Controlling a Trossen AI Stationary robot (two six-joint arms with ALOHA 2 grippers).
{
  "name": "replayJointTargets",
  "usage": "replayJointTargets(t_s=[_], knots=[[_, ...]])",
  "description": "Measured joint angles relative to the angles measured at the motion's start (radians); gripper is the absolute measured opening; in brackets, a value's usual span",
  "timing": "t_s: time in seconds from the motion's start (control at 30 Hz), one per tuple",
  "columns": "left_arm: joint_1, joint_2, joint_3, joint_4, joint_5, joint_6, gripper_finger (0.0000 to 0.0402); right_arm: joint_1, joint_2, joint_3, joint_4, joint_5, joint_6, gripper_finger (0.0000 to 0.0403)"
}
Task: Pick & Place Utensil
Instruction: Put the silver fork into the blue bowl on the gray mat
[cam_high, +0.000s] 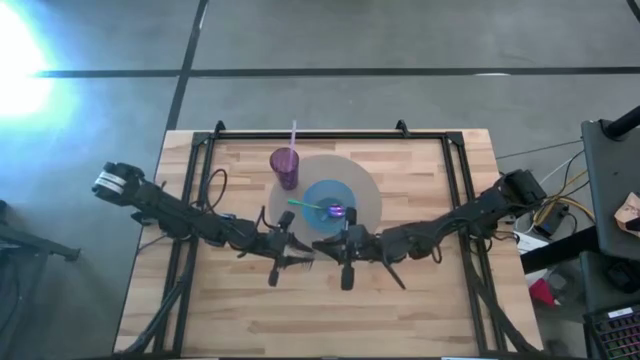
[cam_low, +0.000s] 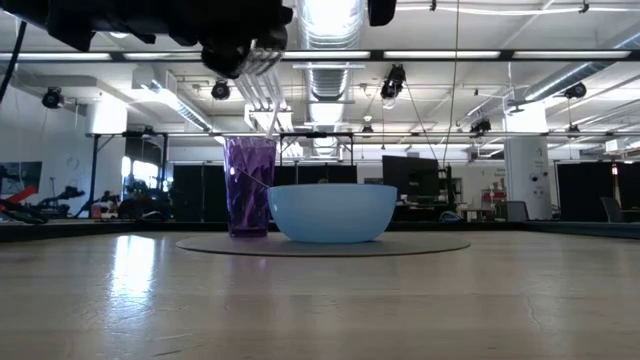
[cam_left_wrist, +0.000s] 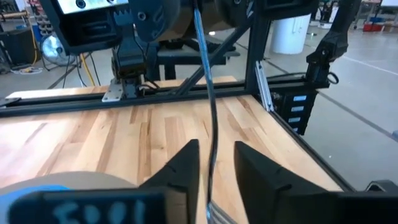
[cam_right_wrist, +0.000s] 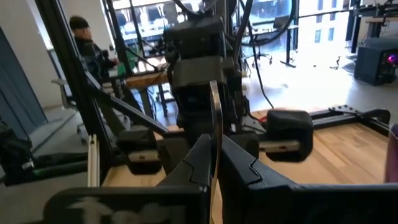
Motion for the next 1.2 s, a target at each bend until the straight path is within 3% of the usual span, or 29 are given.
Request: replayJointTargets(t_s=[0.2, 0.37, 0.67, 0.97, 1.2], knots=[[0.0, -0.035, 0.0, -0.04, 0.0, 0.002, 0.0149, -0.006, -0.047, 0.0, -0.127, 0.0, 0.011, 0.0009], [0.001, -0.115, 0.0, -0.111, -0.004, 0.003, 0.0175, -0.028, -0.1, -0.001, -0.24, 0.002, 0.017, 0.0009], [0.002, -0.291, 0.0, -0.361, -0.011, -0.011, 0.0175, -0.119, -0.213, -0.002, -0.455, 0.062, -0.023, 0.0009], [0.002, -0.386, 0.0, -0.467, -0.011, -0.021, 0.0175, -0.256, -0.27, -0.022, -0.482, 0.057, -0.056, 0.0008], [0.0, -0.384, 0.0, -0.522, -0.011, -0.042, 0.0175, -0.359, -0.285, -0.128, -0.438, 0.021, 0.069, 0.0008]])
